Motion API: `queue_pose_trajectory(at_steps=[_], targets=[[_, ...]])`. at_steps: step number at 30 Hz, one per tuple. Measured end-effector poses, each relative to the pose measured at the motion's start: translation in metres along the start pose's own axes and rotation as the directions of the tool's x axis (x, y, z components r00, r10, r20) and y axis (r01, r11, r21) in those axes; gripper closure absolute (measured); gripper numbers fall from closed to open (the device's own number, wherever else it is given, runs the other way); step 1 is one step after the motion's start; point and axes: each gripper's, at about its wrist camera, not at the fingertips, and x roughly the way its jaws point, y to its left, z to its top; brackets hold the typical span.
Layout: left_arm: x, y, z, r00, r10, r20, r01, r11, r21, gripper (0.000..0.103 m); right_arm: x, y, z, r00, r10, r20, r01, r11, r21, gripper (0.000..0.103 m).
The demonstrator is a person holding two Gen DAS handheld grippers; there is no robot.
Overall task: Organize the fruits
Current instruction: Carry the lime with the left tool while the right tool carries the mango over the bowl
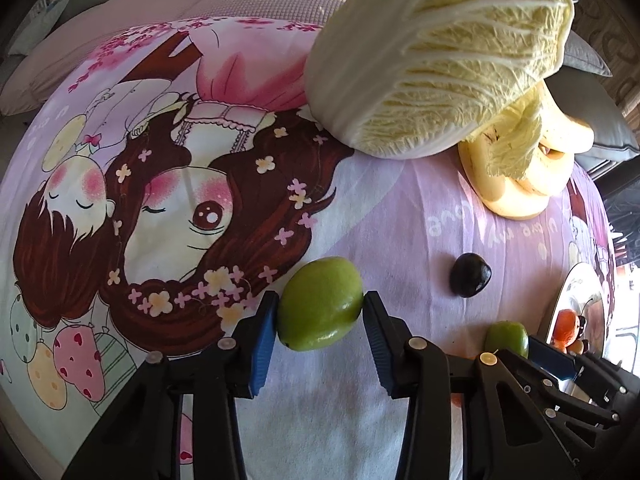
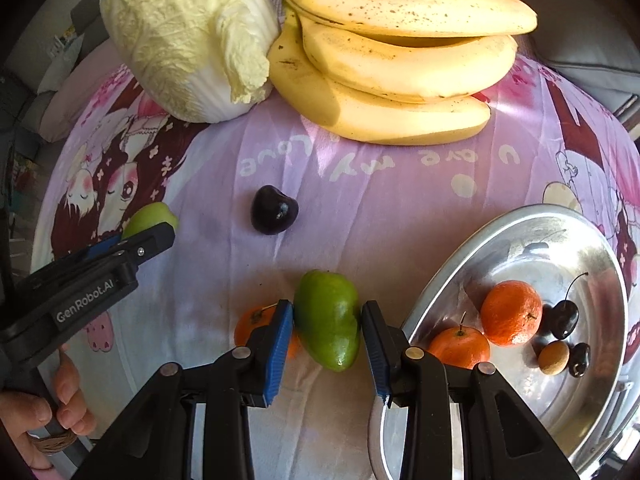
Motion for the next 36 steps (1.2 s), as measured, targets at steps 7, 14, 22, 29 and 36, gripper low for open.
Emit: queue_pose_trajectory(at_steps=[7,14,22,29,36], targets=[[-0.009,0.003,0.004,1.000,0.015,0.021,-0.015,1.000,-0.004,0.060,-0.027,-0.006,-0.013,0.984,0.075,0.159,-0.091,0.991,0.094,0.065],[-0.023,0.003,0.007,0.998,0.025,0.050,-0.025,1.000,-0.004,0.060,-0.047,-0.014,-0.024,0.966,0.096,0.239,-0.132,0.982,0.138,0.065],[-0.048,-0.008,-0.004,0.994,0.037,0.098,-0.037,0.999,0.000,0.060,-0.048,-0.031,-0.033,0.960,0.089,0.264,-0.142,0.972,0.189,0.065],[-0.056,-0.023,-0.015,0.992,0.016,0.123,-0.017,1.000,0.014,0.060,-0.058,-0.035,-0.042,0.957,0.096,0.274,-0.148,0.973,0.177,0.065],[-0.062,-0.042,-0.018,0.990,-0.024,0.142,0.016,0.998,0.052,0.060,-0.069,-0.050,-0.047,0.955,0.081,0.286,-0.142,0.969,0.202,0.065]])
